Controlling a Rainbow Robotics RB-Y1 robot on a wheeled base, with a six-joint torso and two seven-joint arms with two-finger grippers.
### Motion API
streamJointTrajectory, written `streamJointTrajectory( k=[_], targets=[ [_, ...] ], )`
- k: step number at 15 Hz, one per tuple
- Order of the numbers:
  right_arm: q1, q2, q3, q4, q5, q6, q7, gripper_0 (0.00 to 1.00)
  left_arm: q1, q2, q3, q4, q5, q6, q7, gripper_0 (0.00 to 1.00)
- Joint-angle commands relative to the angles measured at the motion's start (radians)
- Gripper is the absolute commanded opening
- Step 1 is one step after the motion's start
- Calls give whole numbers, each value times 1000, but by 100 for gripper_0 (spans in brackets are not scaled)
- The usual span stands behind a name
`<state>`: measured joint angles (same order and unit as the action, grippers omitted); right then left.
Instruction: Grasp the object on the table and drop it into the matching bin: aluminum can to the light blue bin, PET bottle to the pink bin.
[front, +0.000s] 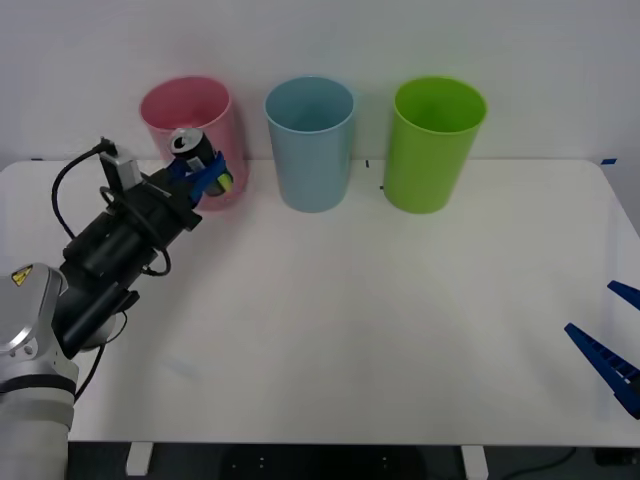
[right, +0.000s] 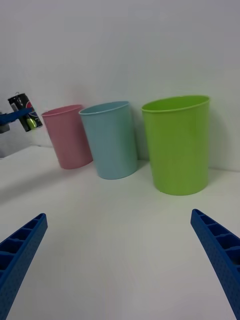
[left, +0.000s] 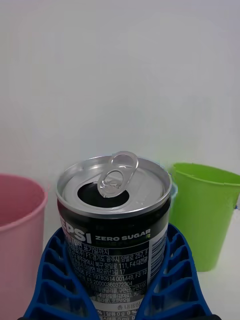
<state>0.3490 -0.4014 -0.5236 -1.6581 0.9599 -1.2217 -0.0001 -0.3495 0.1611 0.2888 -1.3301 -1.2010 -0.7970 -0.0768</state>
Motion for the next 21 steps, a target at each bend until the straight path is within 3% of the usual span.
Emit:
streamJointTrajectory(
  k=[1, 5, 21],
  targets=[
    [0, 0, 0, 0, 0, 0, 0, 100, -65, 0, -27, 2, 0, 79, 20, 0],
    [0, 0, 0, 0, 0, 0, 0, 100, -169, 0, -57, 39, -9, 163, 55, 0],
    [0, 0, 0, 0, 0, 0, 0, 100, -740, 0, -39, 667, -221, 286, 83, 0]
  ],
)
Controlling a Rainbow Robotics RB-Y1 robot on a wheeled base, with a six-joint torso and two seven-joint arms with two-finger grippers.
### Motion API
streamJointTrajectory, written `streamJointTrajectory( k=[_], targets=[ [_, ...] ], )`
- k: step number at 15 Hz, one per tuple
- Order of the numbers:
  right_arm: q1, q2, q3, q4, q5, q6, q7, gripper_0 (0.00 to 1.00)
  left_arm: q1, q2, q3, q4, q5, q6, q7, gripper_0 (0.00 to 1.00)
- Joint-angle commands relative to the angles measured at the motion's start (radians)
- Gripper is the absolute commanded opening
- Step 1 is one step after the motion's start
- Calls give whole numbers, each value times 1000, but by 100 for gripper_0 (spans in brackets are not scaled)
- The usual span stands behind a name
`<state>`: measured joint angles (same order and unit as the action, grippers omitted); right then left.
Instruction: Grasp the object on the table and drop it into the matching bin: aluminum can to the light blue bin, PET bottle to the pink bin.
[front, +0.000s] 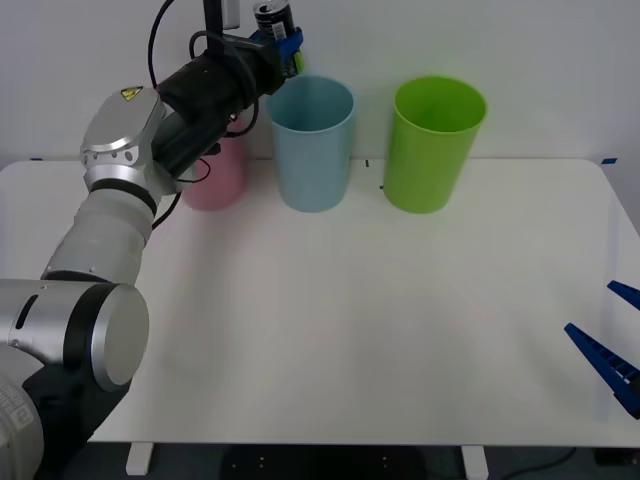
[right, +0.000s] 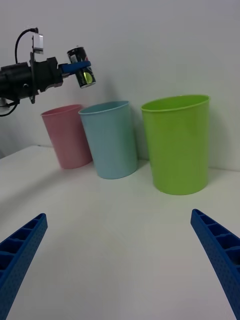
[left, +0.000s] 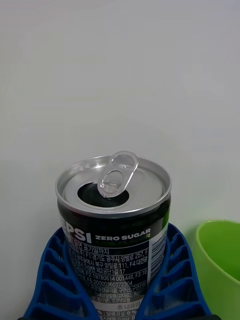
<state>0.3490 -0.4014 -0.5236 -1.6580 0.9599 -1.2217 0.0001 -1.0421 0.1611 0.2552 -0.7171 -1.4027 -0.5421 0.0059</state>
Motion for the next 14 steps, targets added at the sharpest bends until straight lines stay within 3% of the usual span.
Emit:
streamJointTrajectory(
  k=[1, 13, 14],
  targets=[
    [0, 0, 0, 0, 0, 0, 0, 100, -59, -3, -16, 64, -21, 53, 0, 0],
    [0, 0, 0, 0, 0, 0, 0, 100, -70, -25, -71, 64, -15, 99, 17, 1],
    [0, 0, 0, 0, 0, 0, 0, 100, -70, -26, -70, 64, -13, 100, 17, 16]
  ],
)
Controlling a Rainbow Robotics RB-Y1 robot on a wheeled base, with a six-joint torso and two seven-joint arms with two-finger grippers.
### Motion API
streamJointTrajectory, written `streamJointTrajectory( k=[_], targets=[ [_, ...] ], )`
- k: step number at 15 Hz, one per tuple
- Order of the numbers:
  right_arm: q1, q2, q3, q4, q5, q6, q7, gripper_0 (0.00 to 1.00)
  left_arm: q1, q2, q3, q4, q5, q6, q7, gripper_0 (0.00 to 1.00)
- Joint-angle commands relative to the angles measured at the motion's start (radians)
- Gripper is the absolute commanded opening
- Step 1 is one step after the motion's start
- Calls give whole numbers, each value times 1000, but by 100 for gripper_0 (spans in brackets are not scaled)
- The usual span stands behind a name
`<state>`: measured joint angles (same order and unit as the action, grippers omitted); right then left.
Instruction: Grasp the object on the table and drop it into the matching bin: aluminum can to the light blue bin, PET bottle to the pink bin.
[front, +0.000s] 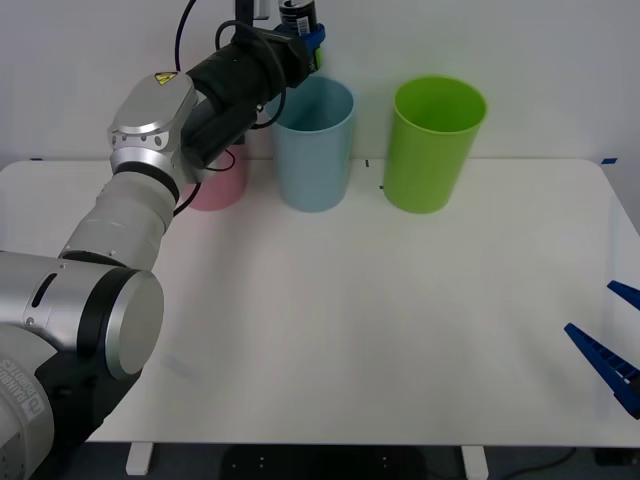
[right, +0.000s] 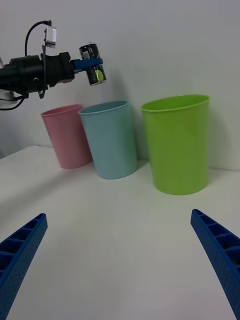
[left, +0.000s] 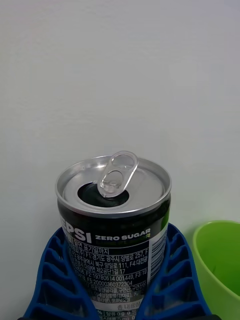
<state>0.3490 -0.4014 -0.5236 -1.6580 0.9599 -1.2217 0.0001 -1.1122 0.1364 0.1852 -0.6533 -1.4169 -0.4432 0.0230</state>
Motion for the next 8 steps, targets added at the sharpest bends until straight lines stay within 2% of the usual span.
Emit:
streamJointTrajectory(
  k=[1, 2, 8],
  targets=[
    [0, 0, 0, 0, 0, 0, 0, 100, 0, 0, 0, 0, 1, 0, -1, 78],
    [0, 0, 0, 0, 0, 0, 0, 100, 2, 0, -1, 0, 1, 0, -6, 100],
    [0, 0, 0, 0, 0, 0, 0, 100, 2, 0, 0, 0, 15, -2, -5, 100]
  ],
)
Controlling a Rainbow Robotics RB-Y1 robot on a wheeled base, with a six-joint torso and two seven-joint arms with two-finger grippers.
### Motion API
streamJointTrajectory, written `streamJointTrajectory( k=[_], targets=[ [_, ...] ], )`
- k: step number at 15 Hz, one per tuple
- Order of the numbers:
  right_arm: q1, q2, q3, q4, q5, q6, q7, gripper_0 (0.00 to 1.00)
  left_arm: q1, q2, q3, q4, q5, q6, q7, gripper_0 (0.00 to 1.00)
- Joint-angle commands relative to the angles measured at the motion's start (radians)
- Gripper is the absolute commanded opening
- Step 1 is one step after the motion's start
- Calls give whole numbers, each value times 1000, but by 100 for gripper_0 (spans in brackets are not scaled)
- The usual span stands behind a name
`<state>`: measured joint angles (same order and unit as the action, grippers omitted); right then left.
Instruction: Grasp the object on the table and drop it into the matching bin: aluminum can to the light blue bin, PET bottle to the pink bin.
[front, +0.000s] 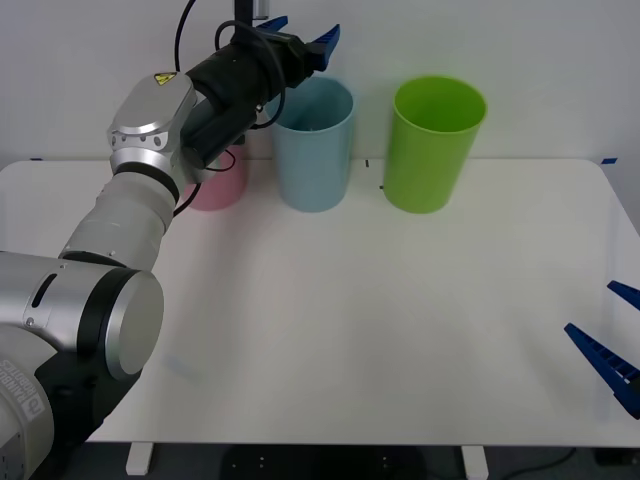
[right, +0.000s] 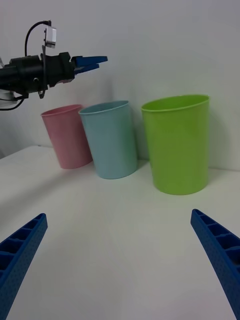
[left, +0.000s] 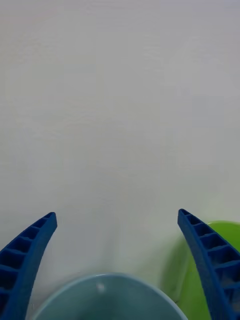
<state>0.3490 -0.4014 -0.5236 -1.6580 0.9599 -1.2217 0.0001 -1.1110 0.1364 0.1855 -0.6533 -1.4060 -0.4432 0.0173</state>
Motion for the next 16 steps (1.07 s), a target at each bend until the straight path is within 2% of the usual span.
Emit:
streamJointTrajectory(
  k=[1, 9, 16],
  targets=[
    [0, 0, 0, 0, 0, 0, 0, 100, 0, 0, 0, 0, 5, -3, 1, 100],
    [0, 0, 0, 0, 0, 0, 0, 100, 14, 26, -1, 0, 32, -25, 1, 100],
    [0, 0, 0, 0, 0, 0, 0, 100, 91, 134, -11, -2, 153, -212, -13, 100]
  ],
)
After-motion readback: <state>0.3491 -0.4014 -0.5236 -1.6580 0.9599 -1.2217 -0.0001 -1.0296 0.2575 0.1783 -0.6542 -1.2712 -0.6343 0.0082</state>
